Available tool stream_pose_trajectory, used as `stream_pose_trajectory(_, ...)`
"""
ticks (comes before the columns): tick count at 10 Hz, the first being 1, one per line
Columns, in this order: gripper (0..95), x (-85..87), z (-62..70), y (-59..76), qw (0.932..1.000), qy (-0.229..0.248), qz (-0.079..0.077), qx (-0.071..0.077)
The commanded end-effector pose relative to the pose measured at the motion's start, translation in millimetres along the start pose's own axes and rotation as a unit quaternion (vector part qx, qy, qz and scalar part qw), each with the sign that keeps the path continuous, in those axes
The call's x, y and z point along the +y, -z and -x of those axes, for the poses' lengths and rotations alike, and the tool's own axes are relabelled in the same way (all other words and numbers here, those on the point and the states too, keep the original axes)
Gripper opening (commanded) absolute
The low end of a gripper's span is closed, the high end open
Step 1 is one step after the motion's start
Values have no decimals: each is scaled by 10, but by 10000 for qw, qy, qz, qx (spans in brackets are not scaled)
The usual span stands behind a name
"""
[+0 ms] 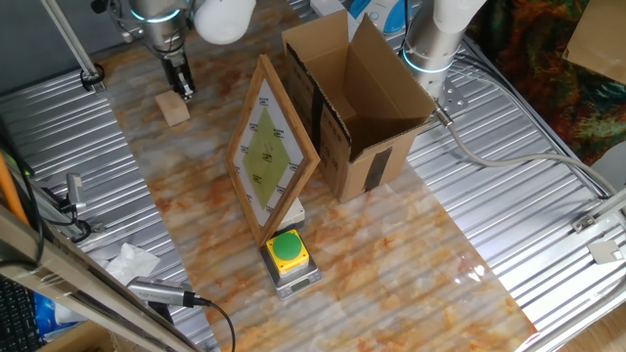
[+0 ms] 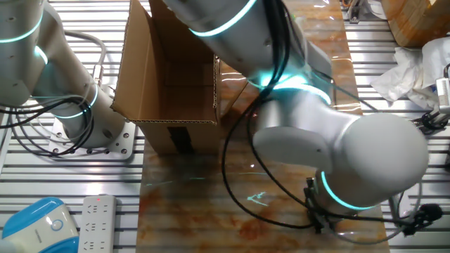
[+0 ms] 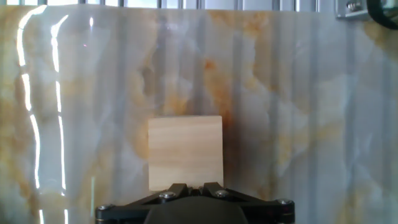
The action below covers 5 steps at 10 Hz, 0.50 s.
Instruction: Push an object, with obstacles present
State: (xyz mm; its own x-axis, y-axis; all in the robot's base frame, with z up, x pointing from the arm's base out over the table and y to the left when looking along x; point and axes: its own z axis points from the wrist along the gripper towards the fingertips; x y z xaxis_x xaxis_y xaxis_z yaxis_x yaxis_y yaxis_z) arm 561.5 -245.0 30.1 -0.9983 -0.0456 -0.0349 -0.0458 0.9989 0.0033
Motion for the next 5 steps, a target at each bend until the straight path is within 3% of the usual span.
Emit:
stream_pose_trajectory(1,0,7,48,28,9989,-130,-75,437)
stream_pose_trajectory(2,0,28,46,111,9983,-111,-238,526)
stream_pose_trajectory(3,0,58,38,243,9971,-140,-274,697)
stream_pose_trajectory(5,0,82,-5,410,9963,-156,-296,791)
